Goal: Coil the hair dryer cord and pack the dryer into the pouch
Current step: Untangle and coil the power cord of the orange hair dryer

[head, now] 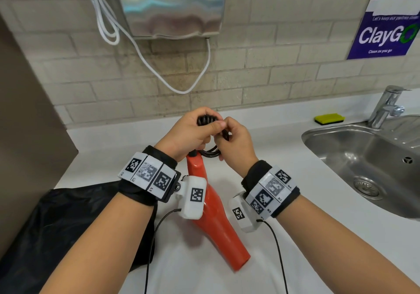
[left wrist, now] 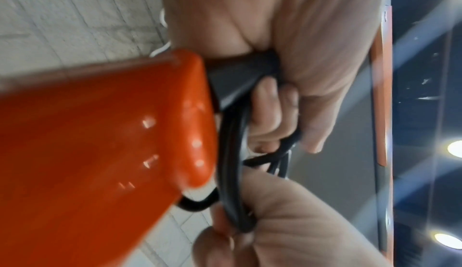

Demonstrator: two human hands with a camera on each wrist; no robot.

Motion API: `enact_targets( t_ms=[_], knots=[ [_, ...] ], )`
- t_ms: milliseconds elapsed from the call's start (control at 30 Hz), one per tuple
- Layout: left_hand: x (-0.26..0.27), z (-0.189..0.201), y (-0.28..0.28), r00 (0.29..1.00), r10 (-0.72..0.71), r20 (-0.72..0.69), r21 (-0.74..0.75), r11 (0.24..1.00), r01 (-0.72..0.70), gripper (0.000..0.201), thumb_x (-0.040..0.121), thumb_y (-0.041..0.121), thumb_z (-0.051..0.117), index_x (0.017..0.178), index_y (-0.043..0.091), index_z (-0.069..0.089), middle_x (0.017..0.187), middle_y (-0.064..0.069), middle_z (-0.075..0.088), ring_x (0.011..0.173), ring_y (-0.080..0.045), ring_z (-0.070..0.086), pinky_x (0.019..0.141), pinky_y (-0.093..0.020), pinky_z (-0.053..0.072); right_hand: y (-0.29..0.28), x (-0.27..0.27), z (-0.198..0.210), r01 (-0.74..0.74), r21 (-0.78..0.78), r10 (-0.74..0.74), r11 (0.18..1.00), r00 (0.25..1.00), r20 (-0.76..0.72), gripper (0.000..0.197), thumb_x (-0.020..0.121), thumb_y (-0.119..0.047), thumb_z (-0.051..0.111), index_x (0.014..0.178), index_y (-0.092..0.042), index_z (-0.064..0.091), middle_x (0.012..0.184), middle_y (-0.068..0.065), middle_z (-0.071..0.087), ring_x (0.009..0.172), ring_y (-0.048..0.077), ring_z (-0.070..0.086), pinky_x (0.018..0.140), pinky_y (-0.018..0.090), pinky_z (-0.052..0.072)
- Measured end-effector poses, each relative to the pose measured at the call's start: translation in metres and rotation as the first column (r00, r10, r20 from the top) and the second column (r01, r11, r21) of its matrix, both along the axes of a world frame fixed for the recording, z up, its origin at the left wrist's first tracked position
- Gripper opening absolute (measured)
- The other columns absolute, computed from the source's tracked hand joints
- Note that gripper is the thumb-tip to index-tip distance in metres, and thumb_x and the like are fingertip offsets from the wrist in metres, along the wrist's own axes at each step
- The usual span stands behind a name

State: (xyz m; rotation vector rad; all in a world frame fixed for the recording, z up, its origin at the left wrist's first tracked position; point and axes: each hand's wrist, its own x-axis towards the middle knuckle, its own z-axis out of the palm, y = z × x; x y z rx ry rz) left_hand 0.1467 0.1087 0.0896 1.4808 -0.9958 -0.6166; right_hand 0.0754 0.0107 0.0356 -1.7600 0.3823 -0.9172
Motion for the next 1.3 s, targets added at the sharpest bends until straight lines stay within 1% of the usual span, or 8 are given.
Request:
enact_targets(
  t_ms=[133, 267, 433, 700, 833, 1033, 1167, 1300],
  knots=[
    [0.0, 0.0, -0.001, 1.0, -0.018, 0.015, 0.017, 1.0, 0.018, 0.015, 0.088, 0.003, 0.054, 0.08, 0.016, 0.055, 0.058, 0.0, 0.041, 0.039, -0.004, 0.032, 0.037, -0.017, 0.024, -0.001, 0.003, 0.0, -0.055, -0.108, 0.057, 0.993, 0.998, 0.02, 0.03, 0.084, 0.01, 0.044, 0.095, -0.013, 0.06, 0.093, 0.01, 0.061, 0.08, 0.02, 0.057, 0.069, 0.027, 0.049],
    [0.002, 0.002, -0.001, 0.996, 0.039, -0.082, 0.01, 0.999, -0.038, 0.024, 0.089, 0.003, 0.046, 0.071, 0.016, 0.053, 0.058, -0.002, 0.041, 0.036, -0.005, 0.026, 0.036, -0.015, 0.018, -0.006, -0.006, 0.004, -0.316, -0.011, 0.315, 0.949, 0.948, -0.053, 0.03, 0.089, 0.006, 0.047, 0.071, -0.017, 0.055, 0.057, -0.013, 0.051, 0.051, -0.002, 0.046, 0.055, 0.009, 0.038],
    [0.008, 0.001, 0.003, 0.985, 0.099, -0.14, -0.007, 0.995, -0.101, 0.02, 0.089, 0.006, 0.045, 0.071, 0.012, 0.051, 0.059, -0.005, 0.042, 0.032, -0.004, 0.025, 0.036, -0.014, 0.015, -0.028, -0.017, 0.01, -0.531, 0.218, 0.562, 0.819, 0.818, -0.12, 0.021, 0.082, -0.03, 0.042, 0.078, -0.012, 0.052, 0.064, -0.002, 0.041, 0.051, 0.007, 0.041, 0.058, 0.023, 0.05],
    [0.012, -0.001, 0.007, 0.996, 0.044, -0.077, 0.019, 0.999, -0.043, 0.026, 0.093, 0.015, 0.047, 0.067, 0.014, 0.05, 0.055, 0.0, 0.045, 0.034, -0.004, 0.025, 0.035, -0.015, 0.016, -0.065, -0.024, 0.005, -0.33, -0.034, 0.298, 0.943, 0.888, -0.349, 0.028, 0.093, -0.009, 0.047, 0.068, -0.02, 0.054, 0.065, -0.01, 0.051, 0.055, -0.007, 0.048, 0.066, 0.018, 0.039],
    [0.008, 0.001, 0.005, 0.999, 0.048, -0.026, 0.071, 0.996, -0.046, 0.02, 0.091, 0.008, 0.048, 0.073, 0.015, 0.055, 0.059, -0.003, 0.044, 0.034, -0.004, 0.026, 0.035, -0.014, 0.018, -0.065, -0.025, 0.012, -0.167, -0.024, 0.159, 0.986, 0.966, -0.202, 0.028, 0.091, -0.004, 0.048, 0.067, -0.018, 0.053, 0.067, -0.004, 0.049, 0.062, 0.001, 0.047, 0.063, 0.011, 0.038],
    [0.001, 0.004, -0.002, 0.998, -0.008, 0.06, 0.142, 0.99, -0.001, 0.029, 0.089, 0.007, 0.053, 0.116, 0.016, 0.058, 0.059, 0.001, 0.046, 0.036, -0.003, 0.029, 0.035, -0.015, 0.024, -0.05, -0.019, 0.045, -0.022, 0.014, 0.022, 1.0, 0.999, -0.025, 0.028, 0.092, -0.009, 0.049, 0.066, -0.02, 0.051, 0.06, -0.002, 0.044, 0.058, 0.01, 0.042, 0.048, 0.007, 0.035],
    [-0.002, 0.008, -0.003, 0.981, -0.091, 0.172, 0.207, 0.977, 0.055, 0.014, 0.089, 0.01, 0.055, 0.095, 0.015, 0.066, 0.058, 0.002, 0.047, 0.036, -0.003, 0.032, 0.037, -0.016, 0.025, -0.037, -0.018, 0.063, -0.063, -0.081, 0.065, 0.995, 0.998, 0.026, 0.027, 0.09, -0.007, 0.051, 0.067, -0.02, 0.053, 0.063, -0.004, 0.044, 0.062, 0.01, 0.04, 0.067, 0.024, 0.037],
    [-0.003, 0.008, -0.004, 0.988, -0.078, 0.132, 0.211, 0.976, 0.049, 0.022, 0.091, 0.018, 0.054, 0.069, 0.011, 0.056, 0.061, 0.0, 0.051, 0.036, -0.006, 0.03, 0.036, -0.015, 0.023, -0.033, -0.019, 0.064, -0.077, -0.106, 0.083, 0.991, 0.995, 0.05, 0.025, 0.09, -0.007, 0.051, 0.069, -0.021, 0.054, 0.063, -0.005, 0.045, 0.06, 0.008, 0.041, 0.064, 0.022, 0.038]
  ],
)
